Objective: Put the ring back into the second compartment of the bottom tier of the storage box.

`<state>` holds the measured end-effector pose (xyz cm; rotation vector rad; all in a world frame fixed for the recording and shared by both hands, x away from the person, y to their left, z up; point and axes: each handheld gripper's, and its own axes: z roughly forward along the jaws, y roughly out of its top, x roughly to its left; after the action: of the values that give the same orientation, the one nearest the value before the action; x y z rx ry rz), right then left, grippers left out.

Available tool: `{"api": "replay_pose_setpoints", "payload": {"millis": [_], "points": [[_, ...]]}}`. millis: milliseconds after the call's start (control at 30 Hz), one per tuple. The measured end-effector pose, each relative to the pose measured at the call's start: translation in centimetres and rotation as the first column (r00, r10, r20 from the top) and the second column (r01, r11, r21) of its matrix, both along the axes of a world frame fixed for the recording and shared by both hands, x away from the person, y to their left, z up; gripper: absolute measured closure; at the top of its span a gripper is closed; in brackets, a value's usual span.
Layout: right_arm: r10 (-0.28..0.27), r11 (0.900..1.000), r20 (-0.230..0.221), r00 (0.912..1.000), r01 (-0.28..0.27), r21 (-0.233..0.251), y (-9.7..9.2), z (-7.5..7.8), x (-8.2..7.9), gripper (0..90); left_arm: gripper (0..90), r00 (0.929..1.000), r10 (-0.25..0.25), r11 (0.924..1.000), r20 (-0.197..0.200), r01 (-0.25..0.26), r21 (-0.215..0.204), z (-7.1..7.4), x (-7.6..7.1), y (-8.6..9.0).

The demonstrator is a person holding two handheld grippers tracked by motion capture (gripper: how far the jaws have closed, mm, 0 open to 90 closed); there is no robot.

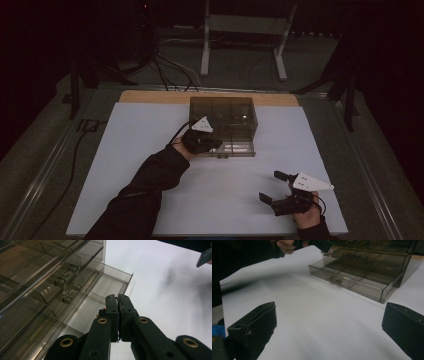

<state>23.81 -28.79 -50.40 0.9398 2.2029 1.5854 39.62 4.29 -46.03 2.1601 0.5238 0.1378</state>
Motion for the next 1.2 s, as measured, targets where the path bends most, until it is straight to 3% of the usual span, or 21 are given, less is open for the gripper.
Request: {"api": "replay_pose_setpoints", "payload": {"millis": [800, 1200], "points": [[-0.002, 0.9999, 0.0, 1.0, 0.002, 0.012, -0.1, 0.0, -0.1, 0.0, 89.4, 0.9988, 0.035, 0.9989, -0.034, -0.036, -0.031, -1.3, 1.5, -2.0], [0.001, 0.9999, 0.001, 1.0, -0.001, 0.012, -0.1, 0.1, -0.1, 0.0, 89.3, 0.9974, 0.053, 0.9983, -0.048, -0.054, -0.022, -2.1, 2.0, -2.7]]}}
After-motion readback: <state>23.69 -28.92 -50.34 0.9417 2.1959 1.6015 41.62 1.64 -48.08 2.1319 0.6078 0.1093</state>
